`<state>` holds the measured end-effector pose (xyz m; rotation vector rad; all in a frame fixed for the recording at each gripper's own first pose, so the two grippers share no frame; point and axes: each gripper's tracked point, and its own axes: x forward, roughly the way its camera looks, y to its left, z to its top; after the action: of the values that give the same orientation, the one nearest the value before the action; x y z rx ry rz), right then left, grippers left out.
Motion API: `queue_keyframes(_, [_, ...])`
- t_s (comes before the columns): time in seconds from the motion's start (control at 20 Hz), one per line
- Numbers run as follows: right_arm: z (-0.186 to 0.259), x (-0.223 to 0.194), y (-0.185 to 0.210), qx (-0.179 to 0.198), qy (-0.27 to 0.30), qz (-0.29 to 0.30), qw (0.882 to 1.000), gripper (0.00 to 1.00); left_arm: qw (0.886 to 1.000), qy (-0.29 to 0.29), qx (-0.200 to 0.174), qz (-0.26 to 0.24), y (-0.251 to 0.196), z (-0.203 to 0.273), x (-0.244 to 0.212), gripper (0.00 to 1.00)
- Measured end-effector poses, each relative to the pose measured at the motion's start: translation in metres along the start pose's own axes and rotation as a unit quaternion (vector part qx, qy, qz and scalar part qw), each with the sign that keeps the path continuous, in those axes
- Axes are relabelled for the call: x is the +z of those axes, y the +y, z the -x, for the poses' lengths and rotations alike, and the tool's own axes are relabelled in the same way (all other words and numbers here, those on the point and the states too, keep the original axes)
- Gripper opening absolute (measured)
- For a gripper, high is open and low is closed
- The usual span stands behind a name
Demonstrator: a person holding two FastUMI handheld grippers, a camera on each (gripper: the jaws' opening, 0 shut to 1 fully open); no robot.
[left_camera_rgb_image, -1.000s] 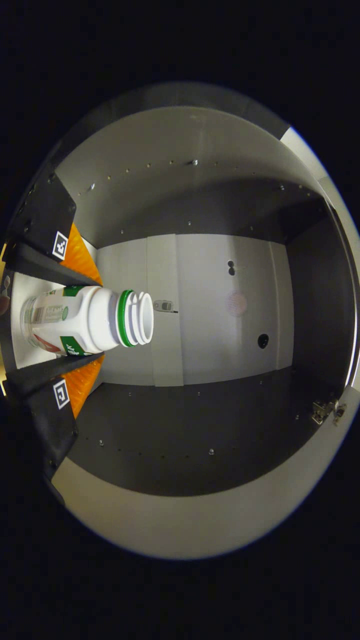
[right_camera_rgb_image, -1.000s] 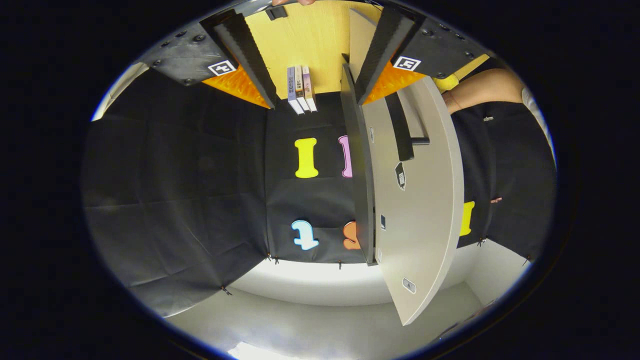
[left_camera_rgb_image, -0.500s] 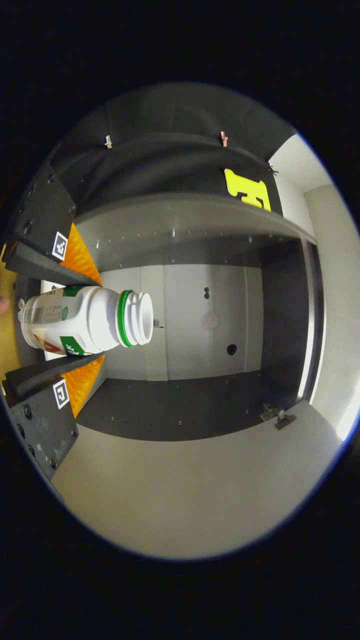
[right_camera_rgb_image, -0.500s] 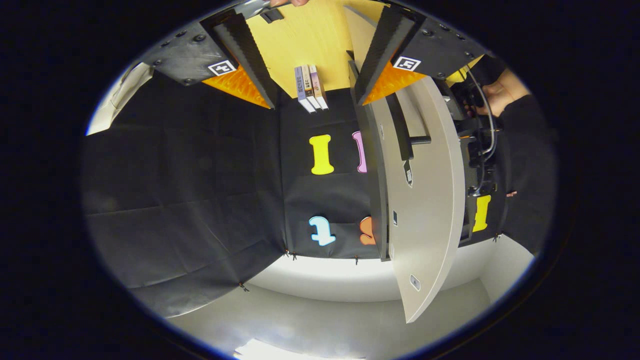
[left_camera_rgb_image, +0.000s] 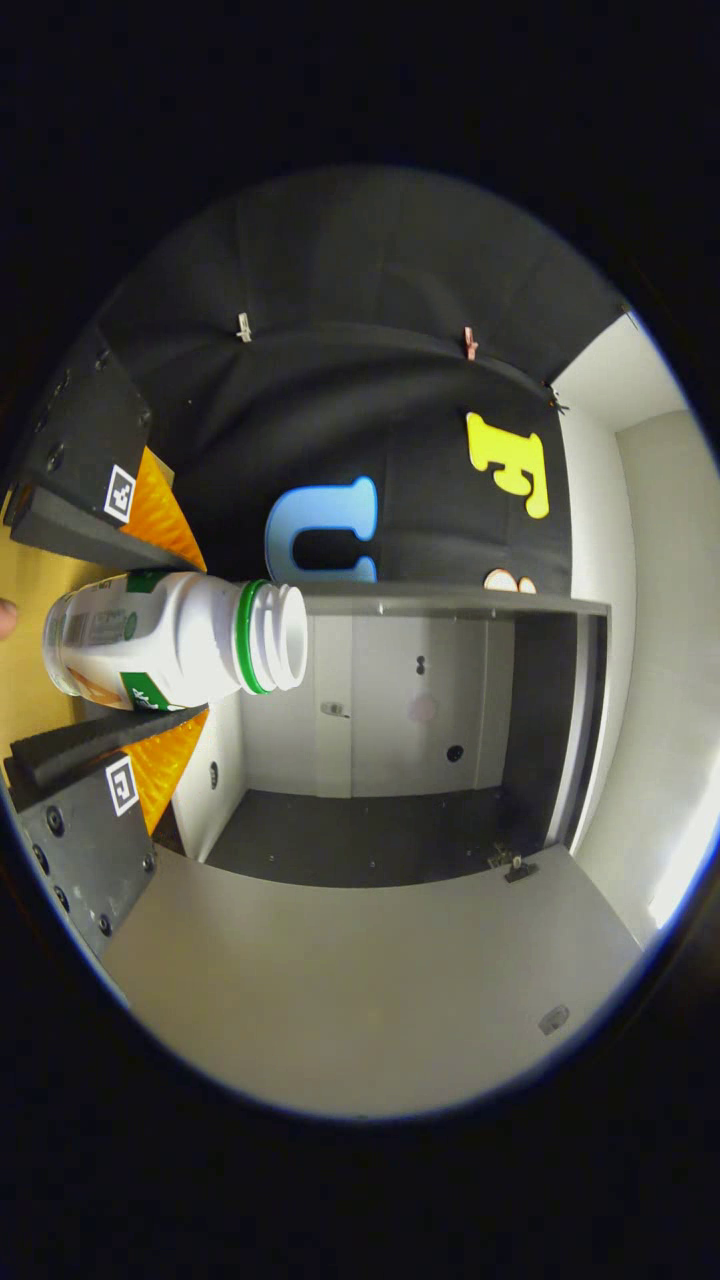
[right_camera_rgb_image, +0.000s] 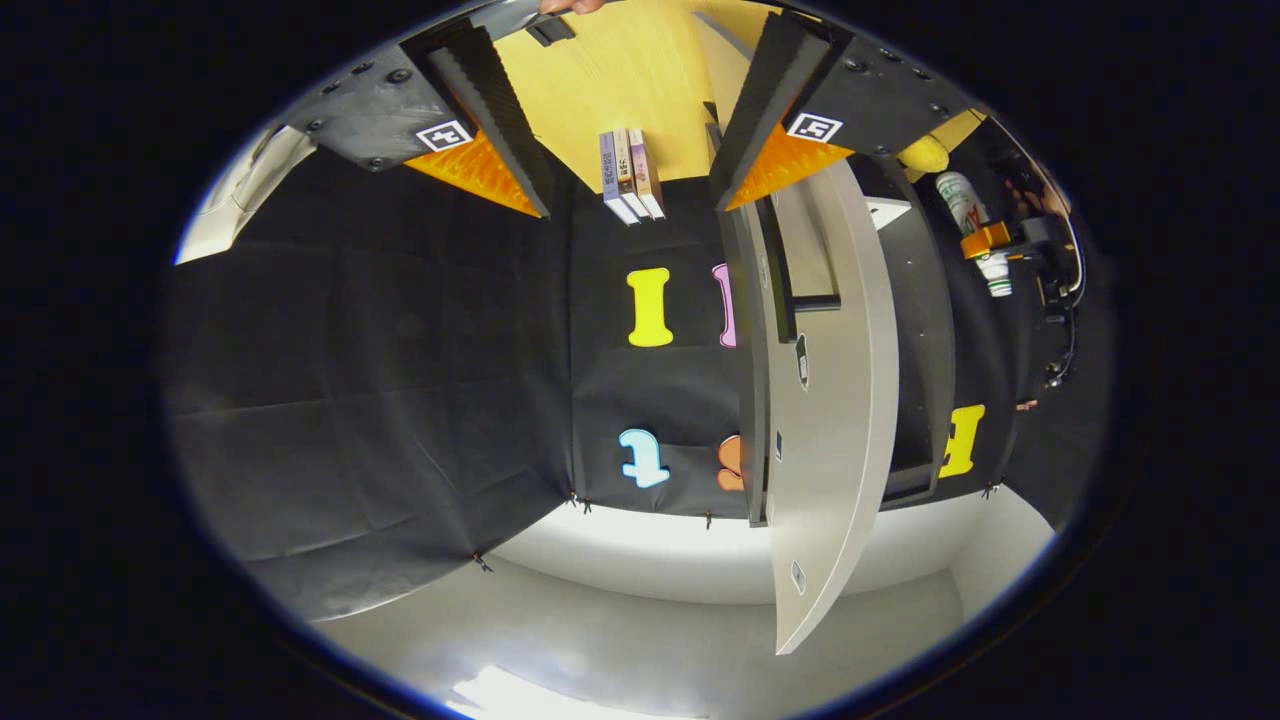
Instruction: Open the cabinet door with the right hand, grasp the bottle in the cabinet with the left hand and place it on the coaster, then close the cabinet door with the right hand.
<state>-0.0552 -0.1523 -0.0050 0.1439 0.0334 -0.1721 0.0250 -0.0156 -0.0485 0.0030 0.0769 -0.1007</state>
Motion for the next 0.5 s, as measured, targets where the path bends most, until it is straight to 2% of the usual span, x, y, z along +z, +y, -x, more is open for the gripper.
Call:
queue_keyframes(0.25, [0.002,0.003,0.001,-0.007,-0.010,0.004,1.000,0.98,1.000,0.001,0.014,-0.003,0.031,0.043,-0.054,0.69])
queue_keyframes(0.5, [0.000,0.004,0.002,-0.012,-0.016,0.014,1.000,0.98,1.000,0.000,0.011,0.001,0.042,0.073,-0.115,0.70])
